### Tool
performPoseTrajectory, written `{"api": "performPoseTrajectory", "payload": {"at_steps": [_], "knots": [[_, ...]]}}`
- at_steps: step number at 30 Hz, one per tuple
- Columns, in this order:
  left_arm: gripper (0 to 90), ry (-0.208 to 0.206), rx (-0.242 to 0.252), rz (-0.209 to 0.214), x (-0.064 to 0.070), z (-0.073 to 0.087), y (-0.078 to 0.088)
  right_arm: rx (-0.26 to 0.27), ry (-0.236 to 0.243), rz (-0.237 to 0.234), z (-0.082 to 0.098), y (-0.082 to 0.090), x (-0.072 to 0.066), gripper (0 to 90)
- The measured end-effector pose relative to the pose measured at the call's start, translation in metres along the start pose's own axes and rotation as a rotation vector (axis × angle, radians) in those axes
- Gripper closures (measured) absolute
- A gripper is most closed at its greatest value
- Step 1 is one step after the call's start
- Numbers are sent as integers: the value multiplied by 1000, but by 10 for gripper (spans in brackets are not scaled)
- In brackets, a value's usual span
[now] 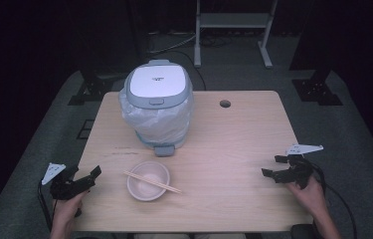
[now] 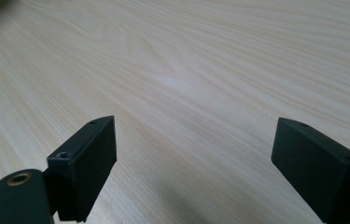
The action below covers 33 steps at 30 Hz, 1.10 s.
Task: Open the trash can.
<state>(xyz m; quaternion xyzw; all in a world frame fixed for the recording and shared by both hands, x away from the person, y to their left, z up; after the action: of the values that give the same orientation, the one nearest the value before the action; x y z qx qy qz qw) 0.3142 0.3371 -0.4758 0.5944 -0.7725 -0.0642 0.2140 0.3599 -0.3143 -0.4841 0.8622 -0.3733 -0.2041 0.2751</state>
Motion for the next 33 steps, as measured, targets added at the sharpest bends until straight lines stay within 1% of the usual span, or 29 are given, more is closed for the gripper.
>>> {"api": "performPoseTrajectory", "payload": {"at_steps": [2, 8, 12, 13, 14, 18, 22, 26, 28, 29, 30, 32, 33], "knots": [[22, -1, 5, -7, 1, -2, -1, 0, -1, -2, 0, 0, 0, 128], [22, -6, 1, -3, 2, -5, -7, -5, -17, -7, 1, -1, 2, 127], [23, -10, 10, -5, 0, -11, -13, 0, -4, -5, 0, 0, 1, 127], [23, -16, 19, -1, 0, -14, -16, 1, -3, -5, -1, 0, 0, 128], [23, -16, 19, -1, 0, -14, -16, 1, -3, -5, -1, 0, 0, 128], [23, -46, 5, 10, -1, -18, -26, -8, 1, -7, -1, -2, -1, 128], [23, -47, 1, 28, -3, -21, -35, -19, 1, -8, -1, -4, -2, 127], [23, -53, 4, 53, -1, -25, -42, -22, -6, -6, -1, -4, -1, 127], [23, -52, 7, 74, 2, -29, -44, -23, -8, -5, -1, -5, 0, 127], [23, -51, 17, 94, 6, -33, -46, -26, -6, -5, 0, -5, 0, 128], [23, -51, 17, 94, 6, -33, -46, -26, -5, -5, 0, -5, 0, 128], [23, -46, 31, 119, 11, -40, -45, -27, -5, -5, 0, -5, 0, 127], [23, -47, 50, 141, 16, -48, -45, -28, -6, -6, 0, -5, 0, 128]]}}
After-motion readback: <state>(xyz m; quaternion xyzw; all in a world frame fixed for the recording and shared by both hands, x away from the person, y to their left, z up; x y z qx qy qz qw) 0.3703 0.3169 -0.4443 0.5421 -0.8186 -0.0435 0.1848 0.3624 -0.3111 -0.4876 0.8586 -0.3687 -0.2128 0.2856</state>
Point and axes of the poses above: each handheld gripper's, and its own axes: y roughly backward along the jaws, z roughly out of its underside, x roughly to its right, the point moved 4 cm from there along -y, roughly forward along the jaws, and after that the axes turned 1 degree about x, right-handed, at the moved point
